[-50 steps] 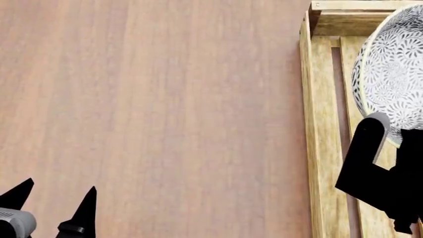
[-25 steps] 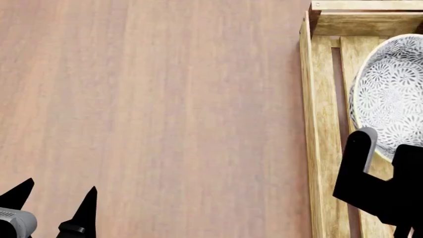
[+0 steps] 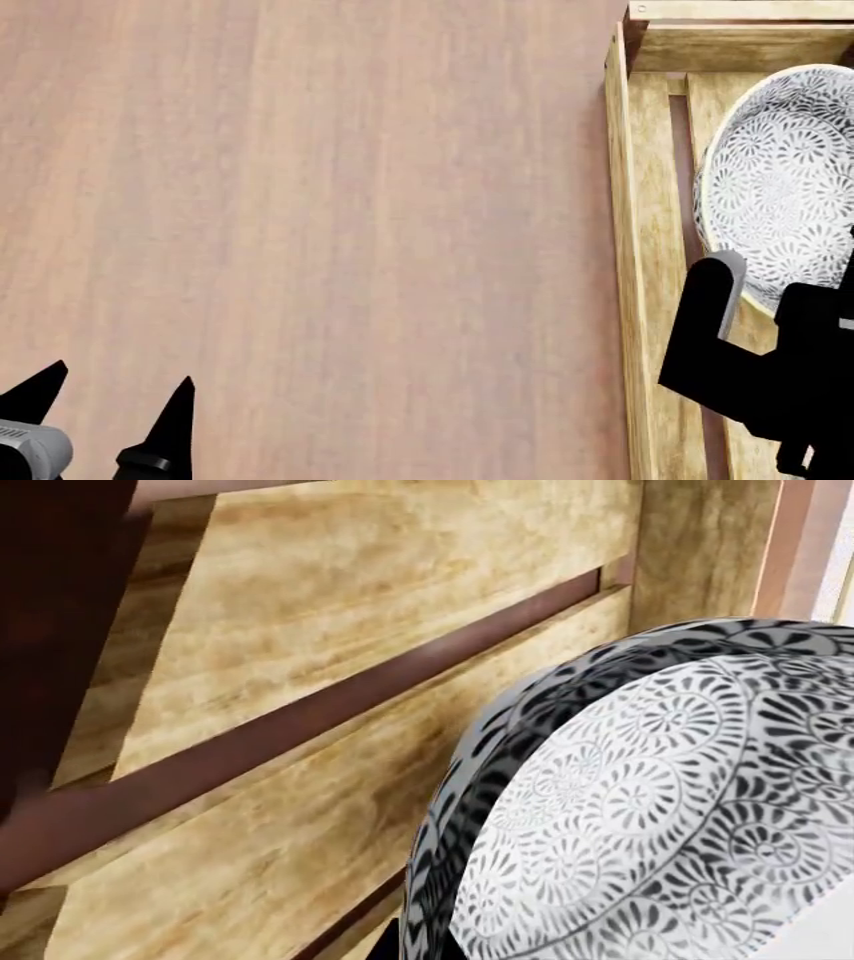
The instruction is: Pick up the bowl on the left and put it in the tray.
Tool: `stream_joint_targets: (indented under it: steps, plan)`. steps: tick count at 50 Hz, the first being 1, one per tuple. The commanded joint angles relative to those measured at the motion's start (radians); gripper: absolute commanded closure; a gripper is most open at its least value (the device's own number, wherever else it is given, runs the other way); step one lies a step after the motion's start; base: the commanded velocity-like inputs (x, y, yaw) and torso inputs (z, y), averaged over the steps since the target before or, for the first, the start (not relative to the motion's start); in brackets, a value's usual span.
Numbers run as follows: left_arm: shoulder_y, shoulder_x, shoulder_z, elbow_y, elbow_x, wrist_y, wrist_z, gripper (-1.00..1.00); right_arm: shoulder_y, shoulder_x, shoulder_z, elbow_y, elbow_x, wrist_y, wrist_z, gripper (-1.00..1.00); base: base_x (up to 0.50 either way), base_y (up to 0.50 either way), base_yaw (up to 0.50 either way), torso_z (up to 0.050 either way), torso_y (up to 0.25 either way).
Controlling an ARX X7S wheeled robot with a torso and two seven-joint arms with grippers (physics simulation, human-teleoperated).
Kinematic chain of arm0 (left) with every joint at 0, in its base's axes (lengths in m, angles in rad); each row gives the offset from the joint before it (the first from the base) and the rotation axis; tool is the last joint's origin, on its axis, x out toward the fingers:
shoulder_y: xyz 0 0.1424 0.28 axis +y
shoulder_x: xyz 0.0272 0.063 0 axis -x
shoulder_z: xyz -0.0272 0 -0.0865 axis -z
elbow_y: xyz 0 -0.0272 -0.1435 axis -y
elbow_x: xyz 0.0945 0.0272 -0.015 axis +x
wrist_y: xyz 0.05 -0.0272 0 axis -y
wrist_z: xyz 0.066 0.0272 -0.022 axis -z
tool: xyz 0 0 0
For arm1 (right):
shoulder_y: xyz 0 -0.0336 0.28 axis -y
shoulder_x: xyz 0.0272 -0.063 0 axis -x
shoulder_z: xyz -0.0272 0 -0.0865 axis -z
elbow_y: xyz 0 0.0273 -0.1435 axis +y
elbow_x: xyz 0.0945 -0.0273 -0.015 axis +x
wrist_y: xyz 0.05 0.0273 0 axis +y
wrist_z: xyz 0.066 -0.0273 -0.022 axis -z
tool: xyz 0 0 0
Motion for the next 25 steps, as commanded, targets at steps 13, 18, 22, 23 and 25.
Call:
stream_joint_targets:
  steps: [13, 18, 22, 23, 25]
  plan:
    - [-0.001, -0.006, 0.003, 0.0, -0.007, 0.005, -0.005, -1.0, -0.008, -0.037, -0.006, 0.077, -0.033, -0.038, 0.026, 1.0, 0.0, 0.0, 0.0, 0.0, 0.001]
    - [-0.003, -0.008, 0.004, 0.002, -0.009, 0.003, -0.008, -1.0, -0.008, -0.043, -0.006, 0.091, -0.032, -0.046, 0.028, 1.0, 0.0, 0.0, 0.0, 0.0, 0.0]
    - [-0.004, -0.01, 0.004, 0.005, -0.012, 0.002, -0.011, -1.0, -0.008, -0.038, -0.007, 0.082, -0.034, -0.042, 0.023, -1.0, 0.0, 0.0, 0.0, 0.0, 0.0]
    - [-0.005, -0.01, 0.004, 0.005, -0.012, 0.002, -0.011, -1.0, -0.008, -0.035, -0.006, 0.078, -0.037, -0.044, 0.027, -1.0, 0.0, 0.0, 0.0, 0.0, 0.0]
    - [-0.005, -0.01, 0.005, 0.004, -0.011, 0.003, -0.011, -1.0, -0.009, -0.033, -0.005, 0.073, -0.035, -0.041, 0.025, -1.0, 0.0, 0.0, 0.0, 0.0, 0.0]
